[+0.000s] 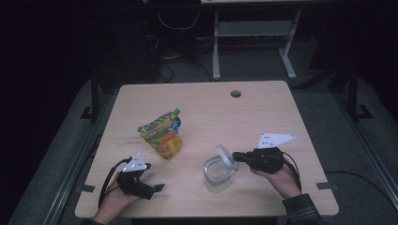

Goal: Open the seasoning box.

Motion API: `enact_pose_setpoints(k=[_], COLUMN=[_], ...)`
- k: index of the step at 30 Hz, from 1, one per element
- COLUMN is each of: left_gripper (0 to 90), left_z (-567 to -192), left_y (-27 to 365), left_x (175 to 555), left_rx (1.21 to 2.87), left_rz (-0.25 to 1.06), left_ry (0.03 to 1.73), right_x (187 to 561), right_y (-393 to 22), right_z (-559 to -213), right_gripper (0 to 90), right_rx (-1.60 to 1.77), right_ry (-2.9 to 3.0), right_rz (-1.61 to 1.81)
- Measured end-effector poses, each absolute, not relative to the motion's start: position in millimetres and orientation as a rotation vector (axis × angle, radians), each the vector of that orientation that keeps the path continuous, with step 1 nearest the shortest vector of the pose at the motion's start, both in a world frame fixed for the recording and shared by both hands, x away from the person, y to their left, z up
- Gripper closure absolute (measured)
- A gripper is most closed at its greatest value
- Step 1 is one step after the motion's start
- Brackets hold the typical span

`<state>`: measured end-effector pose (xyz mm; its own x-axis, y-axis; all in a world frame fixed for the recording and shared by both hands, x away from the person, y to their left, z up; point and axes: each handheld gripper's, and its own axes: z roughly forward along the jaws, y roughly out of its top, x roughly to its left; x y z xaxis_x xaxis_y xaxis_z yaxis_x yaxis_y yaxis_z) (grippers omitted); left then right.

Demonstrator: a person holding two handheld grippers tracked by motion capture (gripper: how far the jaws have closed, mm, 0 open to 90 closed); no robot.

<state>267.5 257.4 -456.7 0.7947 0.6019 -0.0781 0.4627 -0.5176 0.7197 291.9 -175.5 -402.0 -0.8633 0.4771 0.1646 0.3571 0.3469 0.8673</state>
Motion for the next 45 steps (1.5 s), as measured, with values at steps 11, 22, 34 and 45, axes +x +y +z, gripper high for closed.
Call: enact_pose_setpoints(k=[11,22,34,45], left_gripper=[4.2,4.2,4.2,4.2], left_z=[-456.7,-456.3,-456.9,-457.5], left_y=[257.2,258.5,257.3,255.8], left_x=[267.0,267.2,267.4,267.2], left_rx=[2.204,2.199,2.211,2.215], left_rz=[0.229,0.237,0.233,0.230], left_ry=[0.792,0.792,0.785,0.785], right_x=[295.0,283.9,263.2,273.8], right_y=[-175.9,-199.4,-191.0,-187.1], right_z=[-410.3,-414.0,-429.1,-434.5], right_gripper=[89.7,89.7,89.7,89.7], right_rx=[0.802,0.893,0.864,0.893], right_ry=[2.500,2.438,2.518,2.491], right_rz=[1.530,1.526,1.507,1.517])
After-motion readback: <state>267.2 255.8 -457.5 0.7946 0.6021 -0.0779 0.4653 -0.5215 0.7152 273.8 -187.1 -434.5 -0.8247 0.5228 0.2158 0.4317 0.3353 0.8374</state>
